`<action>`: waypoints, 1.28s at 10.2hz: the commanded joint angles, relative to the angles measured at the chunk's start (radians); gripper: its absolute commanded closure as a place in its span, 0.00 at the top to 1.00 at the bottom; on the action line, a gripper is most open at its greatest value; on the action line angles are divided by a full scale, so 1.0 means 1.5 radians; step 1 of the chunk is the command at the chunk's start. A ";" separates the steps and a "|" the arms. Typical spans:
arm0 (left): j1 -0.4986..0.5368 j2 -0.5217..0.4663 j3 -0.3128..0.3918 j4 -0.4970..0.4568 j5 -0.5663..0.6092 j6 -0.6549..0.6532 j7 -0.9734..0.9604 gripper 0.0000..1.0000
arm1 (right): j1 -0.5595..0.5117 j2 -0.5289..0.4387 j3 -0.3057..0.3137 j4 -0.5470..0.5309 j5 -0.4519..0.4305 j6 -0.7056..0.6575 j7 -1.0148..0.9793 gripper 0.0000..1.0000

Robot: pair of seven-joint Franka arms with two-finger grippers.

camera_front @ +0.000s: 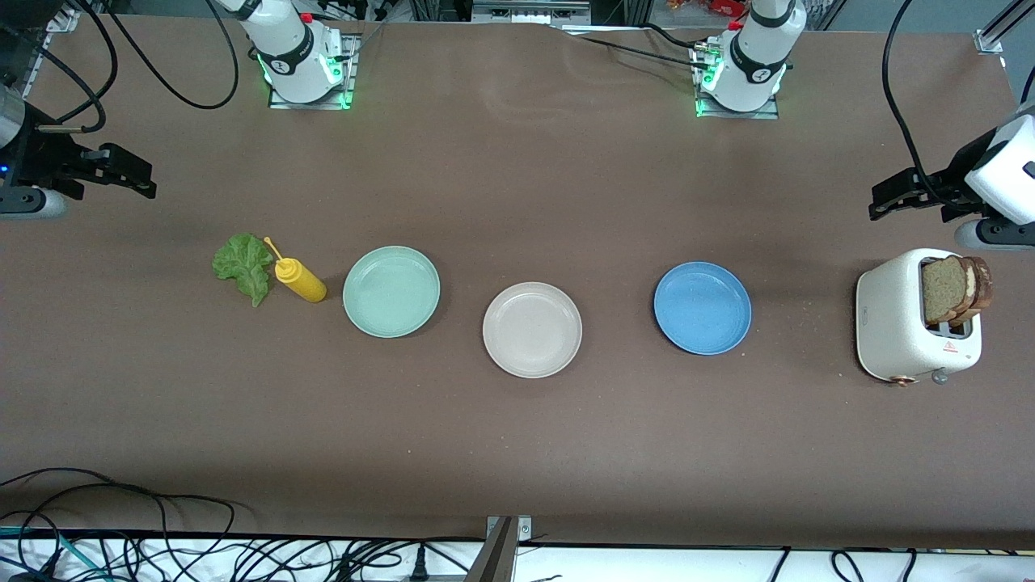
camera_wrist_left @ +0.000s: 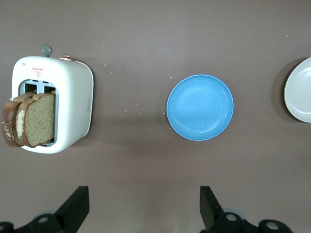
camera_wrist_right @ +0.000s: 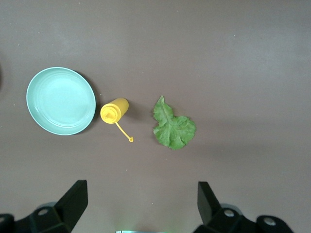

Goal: Make sandwich on beige plate with both arms

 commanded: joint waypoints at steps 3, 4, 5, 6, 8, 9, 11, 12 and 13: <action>-0.001 0.005 0.000 0.014 -0.008 -0.008 0.012 1.00 | -0.004 0.002 0.001 0.011 0.005 -0.018 -0.009 1.00; 0.000 0.005 0.000 0.014 -0.008 -0.008 0.012 1.00 | -0.004 0.003 0.001 0.011 0.005 -0.018 -0.008 1.00; 0.000 0.005 0.000 0.014 -0.008 -0.008 0.012 1.00 | -0.004 0.002 0.001 0.011 0.005 -0.019 -0.008 1.00; 0.000 0.005 0.000 0.014 -0.008 -0.009 0.012 1.00 | -0.003 0.002 0.001 0.012 0.005 -0.018 -0.008 1.00; -0.001 0.005 0.000 0.014 -0.008 -0.008 0.012 1.00 | -0.004 0.003 0.001 0.011 0.005 -0.019 -0.008 1.00; -0.001 0.005 0.000 0.014 -0.008 -0.008 0.012 1.00 | -0.003 0.002 0.001 0.011 0.005 -0.019 -0.008 1.00; -0.001 0.005 0.000 0.014 -0.008 -0.008 0.012 1.00 | -0.004 0.002 0.001 0.011 0.005 -0.019 -0.008 1.00; 0.000 0.005 0.000 0.014 -0.008 -0.008 0.012 1.00 | -0.004 0.002 0.001 0.011 0.005 -0.019 -0.008 1.00; -0.001 0.005 0.000 0.014 -0.008 -0.008 0.012 1.00 | -0.003 0.001 0.001 0.011 0.005 -0.019 -0.007 1.00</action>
